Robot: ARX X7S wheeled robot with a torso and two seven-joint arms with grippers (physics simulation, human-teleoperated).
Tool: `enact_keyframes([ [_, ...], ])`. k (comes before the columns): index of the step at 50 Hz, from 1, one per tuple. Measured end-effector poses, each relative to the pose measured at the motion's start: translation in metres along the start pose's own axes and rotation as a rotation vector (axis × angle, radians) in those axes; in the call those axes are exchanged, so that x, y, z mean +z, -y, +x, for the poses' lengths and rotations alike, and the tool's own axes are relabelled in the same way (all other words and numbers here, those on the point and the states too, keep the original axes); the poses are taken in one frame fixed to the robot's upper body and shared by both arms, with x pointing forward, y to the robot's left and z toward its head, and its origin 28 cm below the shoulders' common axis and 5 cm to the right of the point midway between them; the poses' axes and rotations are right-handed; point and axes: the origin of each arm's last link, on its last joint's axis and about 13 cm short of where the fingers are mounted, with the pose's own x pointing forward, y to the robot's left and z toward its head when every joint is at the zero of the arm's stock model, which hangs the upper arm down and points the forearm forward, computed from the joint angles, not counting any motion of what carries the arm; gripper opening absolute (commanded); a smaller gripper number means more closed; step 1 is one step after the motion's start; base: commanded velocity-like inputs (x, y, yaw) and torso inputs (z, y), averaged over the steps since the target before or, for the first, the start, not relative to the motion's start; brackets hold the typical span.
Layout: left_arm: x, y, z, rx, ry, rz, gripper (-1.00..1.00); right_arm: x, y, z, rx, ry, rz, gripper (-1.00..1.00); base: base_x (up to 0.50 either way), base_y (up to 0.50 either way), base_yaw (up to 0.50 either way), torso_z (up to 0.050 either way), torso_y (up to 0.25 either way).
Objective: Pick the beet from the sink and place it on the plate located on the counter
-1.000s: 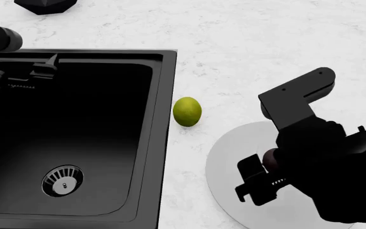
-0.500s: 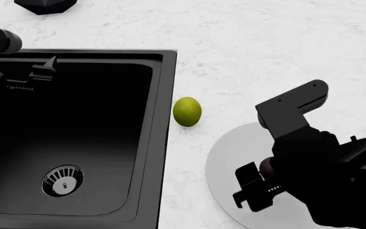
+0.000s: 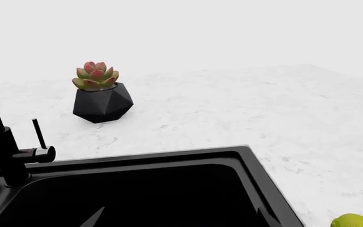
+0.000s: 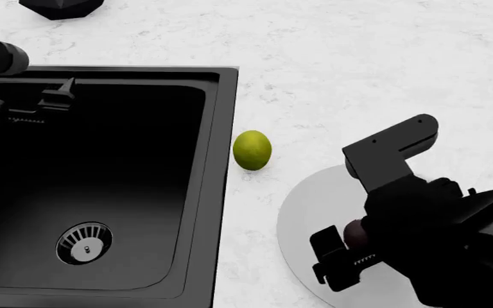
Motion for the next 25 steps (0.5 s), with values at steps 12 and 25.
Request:
enact_keyframes([
  [12, 0.001, 0.0, 0.0, 0.001, 0.002, 0.0, 1.0, 0.002, 0.001, -0.002, 0.0, 0.004, -0.007, 1.0, 0.0, 0.0, 0.0, 0.0, 0.0],
  [25, 0.006, 0.001, -0.002, -0.002, 0.009, 0.001, 1.0, 0.018, 0.005, -0.017, -0.013, 0.04, -0.016, 1.0, 0.0, 0.0, 0.0, 0.0, 0.0],
])
